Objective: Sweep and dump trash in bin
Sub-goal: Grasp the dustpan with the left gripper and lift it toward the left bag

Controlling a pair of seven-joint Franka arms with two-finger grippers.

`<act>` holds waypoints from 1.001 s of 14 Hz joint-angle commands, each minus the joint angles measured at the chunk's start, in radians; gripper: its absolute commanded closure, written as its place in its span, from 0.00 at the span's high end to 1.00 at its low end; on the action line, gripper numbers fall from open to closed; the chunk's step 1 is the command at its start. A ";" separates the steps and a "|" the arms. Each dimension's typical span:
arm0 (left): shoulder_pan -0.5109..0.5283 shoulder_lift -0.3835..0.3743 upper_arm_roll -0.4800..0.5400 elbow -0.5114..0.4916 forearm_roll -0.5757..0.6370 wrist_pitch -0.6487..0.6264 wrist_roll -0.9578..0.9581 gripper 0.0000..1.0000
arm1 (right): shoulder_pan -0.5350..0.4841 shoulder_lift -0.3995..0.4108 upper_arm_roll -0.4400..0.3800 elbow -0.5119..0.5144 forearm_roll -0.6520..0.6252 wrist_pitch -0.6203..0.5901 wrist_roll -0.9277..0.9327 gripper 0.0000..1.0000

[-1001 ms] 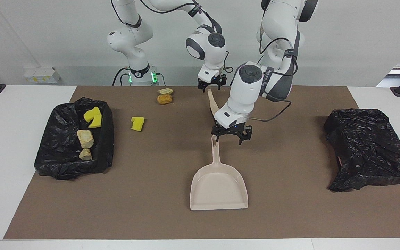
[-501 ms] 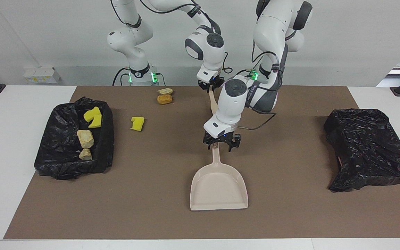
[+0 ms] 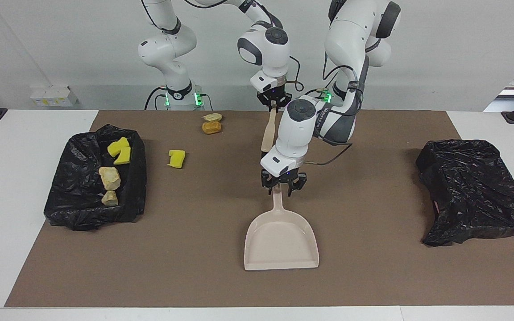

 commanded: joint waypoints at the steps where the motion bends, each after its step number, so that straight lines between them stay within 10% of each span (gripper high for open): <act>1: -0.021 0.015 0.018 0.016 0.019 0.015 -0.023 0.48 | 0.022 -0.042 0.000 -0.030 0.005 -0.037 0.203 0.00; 2: -0.015 0.016 0.018 0.014 0.025 0.032 -0.011 0.04 | 0.022 -0.050 0.000 -0.030 0.005 -0.071 0.273 0.00; 14: 0.106 -0.096 0.028 0.008 0.030 -0.138 0.362 0.00 | -0.079 -0.070 -0.002 -0.091 0.177 -0.231 0.809 0.00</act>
